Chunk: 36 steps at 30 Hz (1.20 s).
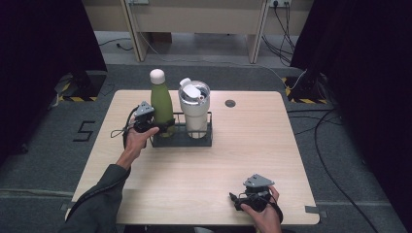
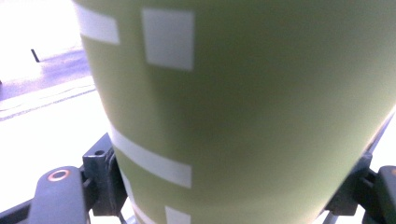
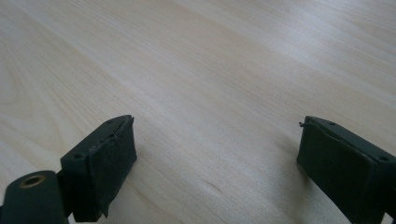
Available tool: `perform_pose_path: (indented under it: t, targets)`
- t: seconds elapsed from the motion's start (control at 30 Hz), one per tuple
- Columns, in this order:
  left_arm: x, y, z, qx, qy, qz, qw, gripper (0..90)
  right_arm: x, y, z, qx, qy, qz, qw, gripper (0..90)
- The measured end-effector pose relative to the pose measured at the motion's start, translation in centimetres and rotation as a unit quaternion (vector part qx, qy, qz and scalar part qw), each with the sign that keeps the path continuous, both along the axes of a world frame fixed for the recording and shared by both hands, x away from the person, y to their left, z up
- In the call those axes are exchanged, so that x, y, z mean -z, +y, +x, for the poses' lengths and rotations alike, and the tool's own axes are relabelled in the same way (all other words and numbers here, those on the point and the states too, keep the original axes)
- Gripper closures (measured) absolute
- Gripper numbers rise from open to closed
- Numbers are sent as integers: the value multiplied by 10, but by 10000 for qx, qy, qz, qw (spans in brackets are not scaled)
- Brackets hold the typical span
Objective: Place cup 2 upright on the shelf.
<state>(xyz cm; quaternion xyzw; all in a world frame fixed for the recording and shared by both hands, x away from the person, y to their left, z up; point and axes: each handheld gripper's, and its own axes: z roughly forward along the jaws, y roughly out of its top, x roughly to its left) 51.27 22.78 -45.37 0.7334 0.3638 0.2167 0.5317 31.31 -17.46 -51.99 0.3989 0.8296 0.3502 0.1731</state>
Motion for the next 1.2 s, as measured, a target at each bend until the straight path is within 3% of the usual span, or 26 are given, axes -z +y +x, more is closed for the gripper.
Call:
perform_pose_path:
  t: [0.5,0.77,1.2]
  targets:
    - [3,3,-4,61,-45,16,10000,198,0,1,0,-16,0,-6,10000,117]
    - [3,-2,-5,73,-139,163,9997,192,0,1,0,-19,5,0,10000,117]
    - [1,2,-5,80,-81,85,9999,146,0,1,0,-32,-1,-1,10000,117]
